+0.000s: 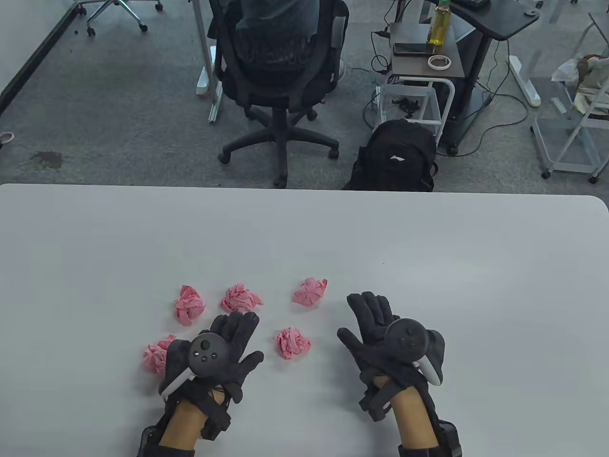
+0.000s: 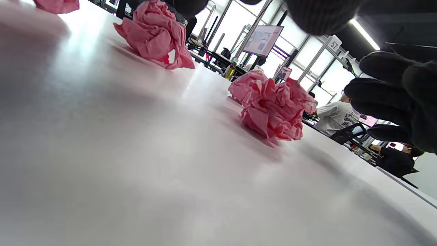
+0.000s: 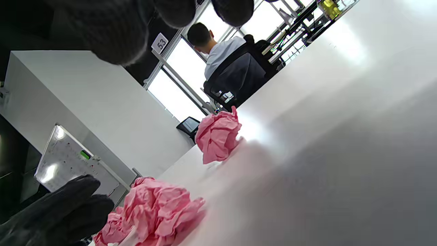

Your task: Flatten crumpled papers and stack

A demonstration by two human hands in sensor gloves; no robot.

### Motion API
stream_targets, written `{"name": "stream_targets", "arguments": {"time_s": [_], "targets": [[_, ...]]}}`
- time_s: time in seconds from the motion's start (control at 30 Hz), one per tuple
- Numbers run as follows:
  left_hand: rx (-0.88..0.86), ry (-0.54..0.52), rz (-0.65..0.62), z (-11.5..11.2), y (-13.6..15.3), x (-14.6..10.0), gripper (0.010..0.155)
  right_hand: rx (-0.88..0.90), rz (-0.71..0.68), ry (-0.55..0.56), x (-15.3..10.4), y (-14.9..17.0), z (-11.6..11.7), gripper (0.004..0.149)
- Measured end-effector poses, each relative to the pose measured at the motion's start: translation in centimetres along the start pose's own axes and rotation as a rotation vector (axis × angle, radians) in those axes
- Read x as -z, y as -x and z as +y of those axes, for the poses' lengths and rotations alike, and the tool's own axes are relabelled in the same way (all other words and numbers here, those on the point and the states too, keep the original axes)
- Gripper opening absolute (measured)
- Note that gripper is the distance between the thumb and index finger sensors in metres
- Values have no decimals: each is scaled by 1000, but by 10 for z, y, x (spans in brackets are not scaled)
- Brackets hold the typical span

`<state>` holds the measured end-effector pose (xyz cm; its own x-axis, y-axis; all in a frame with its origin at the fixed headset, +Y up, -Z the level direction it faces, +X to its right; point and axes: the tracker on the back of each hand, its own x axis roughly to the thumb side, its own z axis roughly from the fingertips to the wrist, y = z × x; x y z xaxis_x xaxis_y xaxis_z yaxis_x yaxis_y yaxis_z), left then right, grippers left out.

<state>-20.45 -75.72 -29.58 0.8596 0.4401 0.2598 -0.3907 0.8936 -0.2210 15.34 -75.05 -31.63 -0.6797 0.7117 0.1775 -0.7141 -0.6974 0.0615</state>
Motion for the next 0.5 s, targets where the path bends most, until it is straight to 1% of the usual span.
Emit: {"name": "stream_targets", "arguments": {"time_s": [0.1, 0.5], "targets": [[-2, -1, -1, 0, 0, 0, 80, 0, 10, 17, 0, 2, -2, 73], [7, 15, 6, -2, 0, 2, 80, -8, -5, 10, -1, -2, 1, 73]]}}
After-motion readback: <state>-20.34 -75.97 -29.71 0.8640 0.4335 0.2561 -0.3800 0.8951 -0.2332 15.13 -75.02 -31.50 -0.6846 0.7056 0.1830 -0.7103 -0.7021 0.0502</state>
